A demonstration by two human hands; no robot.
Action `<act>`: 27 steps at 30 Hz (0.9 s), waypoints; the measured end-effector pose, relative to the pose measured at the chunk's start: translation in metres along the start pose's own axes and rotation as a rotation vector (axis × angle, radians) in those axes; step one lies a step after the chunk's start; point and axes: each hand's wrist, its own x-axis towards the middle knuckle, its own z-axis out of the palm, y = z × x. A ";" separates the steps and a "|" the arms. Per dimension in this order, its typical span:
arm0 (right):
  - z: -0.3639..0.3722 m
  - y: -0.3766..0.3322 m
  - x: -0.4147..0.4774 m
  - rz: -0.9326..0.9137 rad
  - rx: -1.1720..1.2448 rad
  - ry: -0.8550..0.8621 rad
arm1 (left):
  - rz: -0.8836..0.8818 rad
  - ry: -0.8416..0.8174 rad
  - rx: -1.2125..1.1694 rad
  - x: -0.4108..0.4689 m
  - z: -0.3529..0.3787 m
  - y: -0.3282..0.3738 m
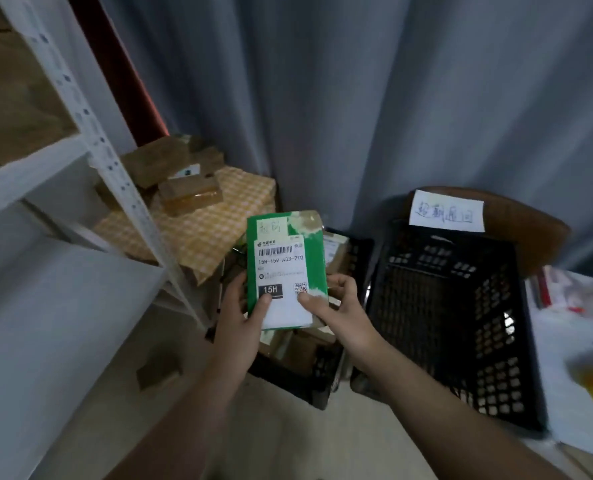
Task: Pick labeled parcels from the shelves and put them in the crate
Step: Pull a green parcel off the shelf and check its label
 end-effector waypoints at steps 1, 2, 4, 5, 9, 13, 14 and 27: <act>-0.010 0.007 0.003 0.045 0.006 0.008 | -0.019 -0.029 0.023 0.005 0.012 -0.003; -0.016 0.016 0.007 0.093 0.023 0.016 | -0.046 -0.062 0.055 0.009 0.021 -0.006; -0.025 0.035 0.016 0.203 0.065 0.043 | -0.098 -0.150 0.104 0.016 0.034 -0.014; -0.027 0.043 0.021 0.250 0.082 0.068 | -0.121 -0.194 0.119 0.021 0.038 -0.020; -0.023 0.066 0.048 0.351 0.164 0.174 | -0.220 -0.336 0.145 0.056 0.044 -0.043; -0.016 0.072 0.104 0.349 0.219 0.292 | -0.219 -0.466 0.161 0.122 0.053 -0.052; -0.015 0.071 0.121 0.341 0.212 0.324 | -0.223 -0.507 0.173 0.142 0.055 -0.053; 0.007 0.097 0.247 0.325 0.150 0.461 | -0.289 -0.834 0.327 0.352 0.062 -0.118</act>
